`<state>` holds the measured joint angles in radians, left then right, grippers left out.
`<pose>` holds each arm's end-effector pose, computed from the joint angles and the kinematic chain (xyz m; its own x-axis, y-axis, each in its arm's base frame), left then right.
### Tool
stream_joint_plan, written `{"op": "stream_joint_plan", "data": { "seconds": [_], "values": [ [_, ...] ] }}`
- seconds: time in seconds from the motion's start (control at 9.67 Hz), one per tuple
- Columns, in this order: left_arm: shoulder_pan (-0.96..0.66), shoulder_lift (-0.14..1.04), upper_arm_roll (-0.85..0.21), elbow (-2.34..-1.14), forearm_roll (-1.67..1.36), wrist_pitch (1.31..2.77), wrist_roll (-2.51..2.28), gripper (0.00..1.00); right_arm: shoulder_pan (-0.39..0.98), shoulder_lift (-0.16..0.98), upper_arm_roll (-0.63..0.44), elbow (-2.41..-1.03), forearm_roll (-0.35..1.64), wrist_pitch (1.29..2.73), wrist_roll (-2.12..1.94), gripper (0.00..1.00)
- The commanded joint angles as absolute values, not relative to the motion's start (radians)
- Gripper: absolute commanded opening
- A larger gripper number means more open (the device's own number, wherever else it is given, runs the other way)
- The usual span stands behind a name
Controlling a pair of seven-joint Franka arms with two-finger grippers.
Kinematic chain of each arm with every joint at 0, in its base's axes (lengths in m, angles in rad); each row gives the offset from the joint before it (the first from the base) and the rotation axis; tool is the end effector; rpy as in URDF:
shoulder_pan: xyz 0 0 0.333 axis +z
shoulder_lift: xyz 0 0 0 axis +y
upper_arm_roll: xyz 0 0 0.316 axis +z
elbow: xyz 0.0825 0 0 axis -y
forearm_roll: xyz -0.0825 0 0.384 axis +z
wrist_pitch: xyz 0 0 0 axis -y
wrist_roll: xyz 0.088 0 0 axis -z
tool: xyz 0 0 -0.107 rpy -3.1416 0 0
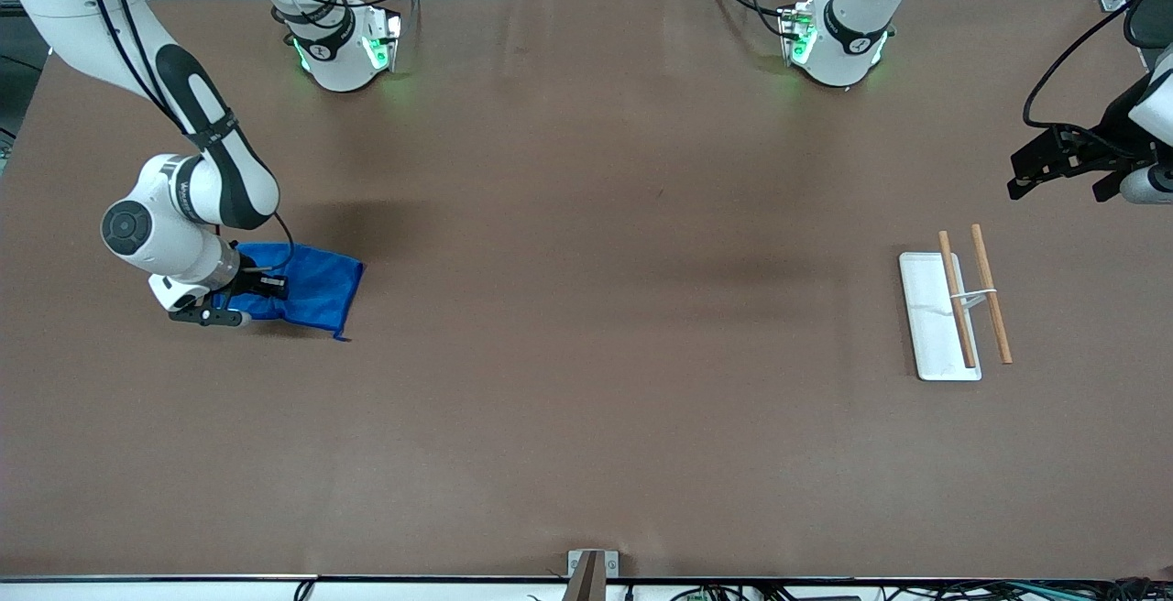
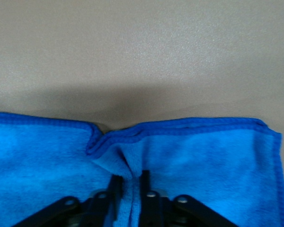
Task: Right arm passes towel to left arm to hang
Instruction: 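Close the right gripper on the blue towel's edge, then lift the towel with the right gripper while the left gripper approaches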
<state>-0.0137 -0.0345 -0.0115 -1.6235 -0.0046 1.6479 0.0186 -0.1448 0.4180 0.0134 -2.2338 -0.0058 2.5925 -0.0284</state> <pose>0.5509 -0.0145 0.6255 0.9973 -0.0434 0.0589 -0.0437 -0.9990 0.0031 0.5340 -0.0702 0.1763 0.9934 -0.0985 -0.0591 -0.0989 -0.9951 -0.0044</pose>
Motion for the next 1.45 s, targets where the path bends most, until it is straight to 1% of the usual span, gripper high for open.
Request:
{"op": "stream_joint_plan", "data": {
  "seconds": [0.0,0.1,0.21,0.41,0.52,0.62,0.72,0.93,1.03,1.14,1.34],
  "values": [
    [-0.011,-0.025,-0.017,-1.647,-0.011,1.641,0.032,1.00,-0.161,0.394,0.026,-2.235,-0.008,2.539,-0.028,0.01],
    [-0.012,-0.025,-0.017,-1.646,-0.011,1.641,0.032,1.00,-0.157,0.353,0.026,-2.196,-0.008,2.446,-0.029,0.01],
    [-0.014,-0.025,-0.017,-1.646,-0.011,1.641,0.029,1.00,-0.153,0.313,0.029,-2.127,-0.006,2.321,-0.028,0.01],
    [-0.012,-0.023,-0.017,-1.646,-0.011,1.641,0.029,1.00,-0.129,0.272,0.029,-1.920,0.058,2.032,-0.025,0.01],
    [-0.014,-0.023,-0.017,-1.646,-0.011,1.641,0.029,1.00,-0.095,0.261,0.028,-1.825,0.084,1.920,-0.002,0.01],
    [-0.014,-0.025,-0.018,-1.647,-0.009,1.638,0.034,1.00,-0.063,0.255,0.031,-1.749,0.109,1.845,0.046,0.01],
    [-0.014,-0.026,-0.018,-1.646,-0.011,1.637,0.032,1.00,0.015,0.253,0.028,-1.688,0.153,1.797,0.104,0.01],
    [-0.012,-0.038,-0.021,-1.649,-0.011,1.621,0.047,1.00,0.160,0.258,0.028,-1.634,0.231,1.807,0.240,0.01],
    [-0.015,-0.043,-0.021,-1.652,-0.030,1.617,0.058,1.00,0.232,0.259,0.028,-1.626,0.309,1.860,0.297,0.01],
    [-0.017,-0.043,-0.023,-1.654,-0.082,1.597,0.069,1.00,0.305,0.262,0.028,-1.631,0.399,1.943,0.326,0.01],
    [-0.021,-0.035,-0.023,-1.654,-0.225,1.560,0.077,1.00,0.424,0.290,0.028,-1.634,0.631,2.105,0.334,0.01]
  ]
}}
